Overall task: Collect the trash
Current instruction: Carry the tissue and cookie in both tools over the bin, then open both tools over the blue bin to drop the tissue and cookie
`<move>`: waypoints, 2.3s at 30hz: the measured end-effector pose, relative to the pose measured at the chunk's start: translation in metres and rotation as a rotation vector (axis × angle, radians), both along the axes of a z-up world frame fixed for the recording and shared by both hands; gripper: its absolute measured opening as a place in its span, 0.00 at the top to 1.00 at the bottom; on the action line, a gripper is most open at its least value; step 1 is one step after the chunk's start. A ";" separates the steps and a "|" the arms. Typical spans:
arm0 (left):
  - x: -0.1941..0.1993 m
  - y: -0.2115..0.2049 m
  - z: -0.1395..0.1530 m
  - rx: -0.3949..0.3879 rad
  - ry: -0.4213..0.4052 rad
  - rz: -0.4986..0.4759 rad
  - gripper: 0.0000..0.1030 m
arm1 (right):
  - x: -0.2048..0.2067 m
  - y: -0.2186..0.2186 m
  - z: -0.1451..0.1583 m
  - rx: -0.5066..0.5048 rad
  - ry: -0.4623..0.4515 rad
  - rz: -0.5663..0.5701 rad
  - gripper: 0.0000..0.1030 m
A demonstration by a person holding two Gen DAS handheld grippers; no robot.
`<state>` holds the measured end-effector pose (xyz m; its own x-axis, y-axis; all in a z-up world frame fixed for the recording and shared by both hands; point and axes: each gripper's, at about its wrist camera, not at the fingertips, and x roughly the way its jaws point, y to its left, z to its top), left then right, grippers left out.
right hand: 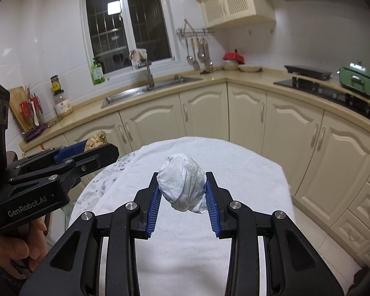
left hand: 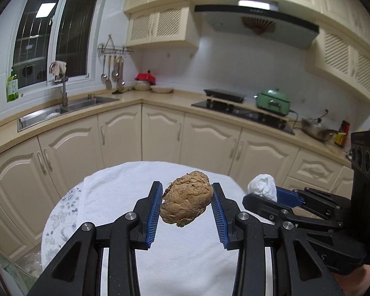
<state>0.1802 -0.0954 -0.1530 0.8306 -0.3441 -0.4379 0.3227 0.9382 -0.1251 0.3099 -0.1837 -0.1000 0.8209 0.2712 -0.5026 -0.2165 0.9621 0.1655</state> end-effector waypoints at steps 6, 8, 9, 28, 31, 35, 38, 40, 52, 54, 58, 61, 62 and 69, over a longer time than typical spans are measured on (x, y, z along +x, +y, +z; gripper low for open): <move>-0.113 0.016 0.000 -0.020 -0.056 -0.030 0.65 | -0.037 -0.014 0.013 -0.006 -0.036 -0.031 0.66; -0.126 0.013 -0.001 -0.028 -0.064 -0.050 0.65 | -0.048 -0.021 0.017 -0.006 -0.048 -0.047 0.66; -0.138 0.012 -0.003 -0.033 -0.069 -0.061 0.65 | -0.053 -0.026 0.019 -0.006 -0.054 -0.057 0.66; -0.083 -0.130 -0.028 -0.029 0.069 -0.368 0.65 | -0.122 -0.196 -0.024 0.073 -0.010 -0.443 0.66; -0.065 -0.162 -0.037 -0.007 0.124 -0.425 0.65 | -0.129 -0.236 -0.044 0.090 0.033 -0.522 0.66; -0.037 -0.207 -0.059 0.041 0.207 -0.487 0.65 | -0.133 -0.283 -0.078 0.113 0.113 -0.607 0.66; -0.012 -0.250 -0.075 0.084 0.272 -0.522 0.65 | -0.133 -0.316 -0.111 0.139 0.188 -0.658 0.66; 0.000 -0.279 -0.090 0.114 0.321 -0.537 0.65 | -0.128 -0.336 -0.137 0.154 0.245 -0.689 0.66; 0.093 -0.424 -0.177 0.229 0.658 -0.583 0.56 | -0.110 -0.417 -0.253 0.272 0.446 -0.779 0.63; 0.111 -0.441 -0.184 0.249 0.664 -0.552 0.34 | -0.111 -0.429 -0.267 0.302 0.464 -0.794 0.50; 0.129 -0.439 -0.180 0.259 0.610 -0.473 0.01 | -0.113 -0.439 -0.287 0.329 0.502 -0.813 0.21; 0.143 -0.441 -0.178 0.295 0.614 -0.439 0.01 | -0.117 -0.440 -0.292 0.347 0.499 -0.848 0.00; 0.142 -0.441 -0.177 0.299 0.605 -0.430 0.01 | -0.118 -0.440 -0.293 0.365 0.498 -0.860 0.00; 0.139 -0.434 -0.146 0.305 0.526 -0.405 0.01 | -0.125 -0.427 -0.283 0.397 0.490 -0.875 0.00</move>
